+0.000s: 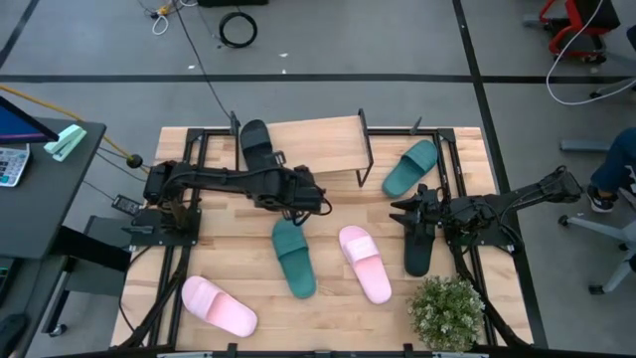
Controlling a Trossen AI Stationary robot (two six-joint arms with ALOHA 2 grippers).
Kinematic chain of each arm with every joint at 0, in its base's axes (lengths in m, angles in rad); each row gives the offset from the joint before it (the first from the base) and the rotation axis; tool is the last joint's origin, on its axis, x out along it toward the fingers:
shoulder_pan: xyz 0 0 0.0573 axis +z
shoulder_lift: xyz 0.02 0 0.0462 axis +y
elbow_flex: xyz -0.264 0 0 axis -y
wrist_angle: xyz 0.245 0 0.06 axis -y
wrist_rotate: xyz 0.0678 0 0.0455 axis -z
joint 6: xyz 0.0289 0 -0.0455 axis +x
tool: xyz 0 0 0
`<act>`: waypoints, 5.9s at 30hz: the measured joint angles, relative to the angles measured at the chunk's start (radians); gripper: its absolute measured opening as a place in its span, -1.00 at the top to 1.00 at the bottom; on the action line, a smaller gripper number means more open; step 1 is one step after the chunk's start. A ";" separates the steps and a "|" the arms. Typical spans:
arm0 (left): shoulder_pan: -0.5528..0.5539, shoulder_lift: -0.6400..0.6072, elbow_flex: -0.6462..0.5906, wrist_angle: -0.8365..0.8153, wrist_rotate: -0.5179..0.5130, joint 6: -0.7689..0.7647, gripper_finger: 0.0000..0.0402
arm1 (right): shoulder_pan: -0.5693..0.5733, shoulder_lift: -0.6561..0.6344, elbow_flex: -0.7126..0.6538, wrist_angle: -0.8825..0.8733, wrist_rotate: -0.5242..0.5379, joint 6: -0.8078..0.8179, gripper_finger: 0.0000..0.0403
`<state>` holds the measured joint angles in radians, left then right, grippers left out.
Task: Pick and place slides into the shelf
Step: Put the left black slipper on the shelf, then put the black slipper on the shelf
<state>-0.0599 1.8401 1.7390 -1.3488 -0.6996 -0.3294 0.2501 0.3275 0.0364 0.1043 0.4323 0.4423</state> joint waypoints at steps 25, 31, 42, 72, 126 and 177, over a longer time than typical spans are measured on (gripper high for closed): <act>0.013 0.006 -0.127 -0.086 0.036 -0.191 0.98 | 0.000 0.000 0.000 -0.006 0.000 0.003 0.00; 0.013 0.006 -0.127 -0.201 0.038 -0.288 0.98 | 0.000 0.000 0.000 -0.006 0.000 0.004 0.00; 0.013 0.006 -0.127 -0.186 0.035 -0.287 0.93 | 0.000 0.000 0.000 -0.006 0.000 0.004 0.00; -0.027 0.004 -0.127 -0.138 0.046 -0.078 0.18 | 0.204 0.138 0.019 0.467 -0.221 -0.185 0.22; -0.232 -0.375 -0.126 -0.013 -0.051 -0.262 0.25 | 0.330 1.164 0.956 -0.667 -0.203 0.305 0.02; -0.212 -0.375 -0.127 -0.016 -0.064 -0.261 0.29 | 0.444 1.235 0.956 -1.283 0.079 0.477 -0.07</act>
<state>-0.2722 1.4651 1.6123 -1.3647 -0.7632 -0.5903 0.6944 1.5627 0.9920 -1.1784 0.5110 0.9188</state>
